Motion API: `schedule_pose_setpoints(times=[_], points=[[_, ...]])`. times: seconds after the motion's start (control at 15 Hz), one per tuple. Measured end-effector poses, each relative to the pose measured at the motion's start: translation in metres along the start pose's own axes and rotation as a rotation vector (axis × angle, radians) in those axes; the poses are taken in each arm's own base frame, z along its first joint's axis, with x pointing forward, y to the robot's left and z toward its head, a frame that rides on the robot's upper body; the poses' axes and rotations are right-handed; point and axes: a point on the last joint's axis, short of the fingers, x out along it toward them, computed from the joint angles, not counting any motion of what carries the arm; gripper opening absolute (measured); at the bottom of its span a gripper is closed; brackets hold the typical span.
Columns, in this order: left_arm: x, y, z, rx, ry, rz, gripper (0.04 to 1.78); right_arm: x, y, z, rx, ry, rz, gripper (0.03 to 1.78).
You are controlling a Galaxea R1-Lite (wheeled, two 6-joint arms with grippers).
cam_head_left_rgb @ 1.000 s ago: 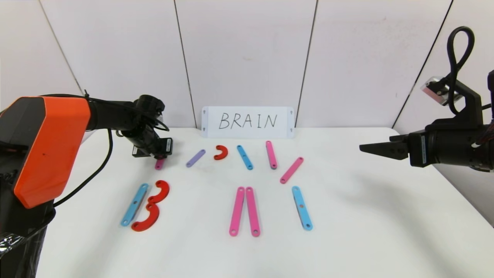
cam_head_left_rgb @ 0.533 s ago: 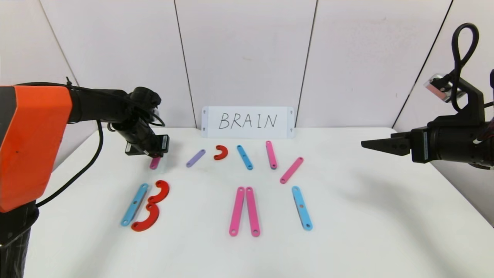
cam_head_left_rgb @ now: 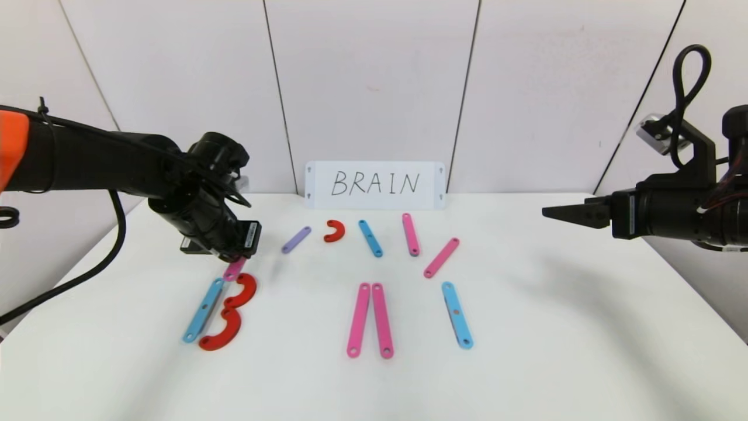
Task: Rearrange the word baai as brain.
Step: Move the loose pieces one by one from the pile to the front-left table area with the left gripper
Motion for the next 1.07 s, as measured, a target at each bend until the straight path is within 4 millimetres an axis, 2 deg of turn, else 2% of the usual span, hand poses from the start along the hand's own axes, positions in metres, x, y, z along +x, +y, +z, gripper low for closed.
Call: schedule_pose_setpoints(times=[0.2,0.4,0.73,1.07], points=[[-0.013,-0.021,-0.023,0.024,0.003,-0.035,0.30,0.003,-0.001,-0.002,0.004,0.010,0.000,1.74],[-0.016,-0.041,-0.043,-0.007,0.029,-0.017,0.30,0.005,-0.001,-0.003,0.004,0.018,0.002,1.74],[-0.005,-0.060,-0.064,-0.007,0.082,-0.022,0.30,0.005,-0.001,-0.004,0.004,0.021,0.003,1.74],[0.013,-0.070,-0.072,0.009,0.055,-0.052,0.30,0.006,-0.001,-0.004,0.004,0.022,0.002,1.74]])
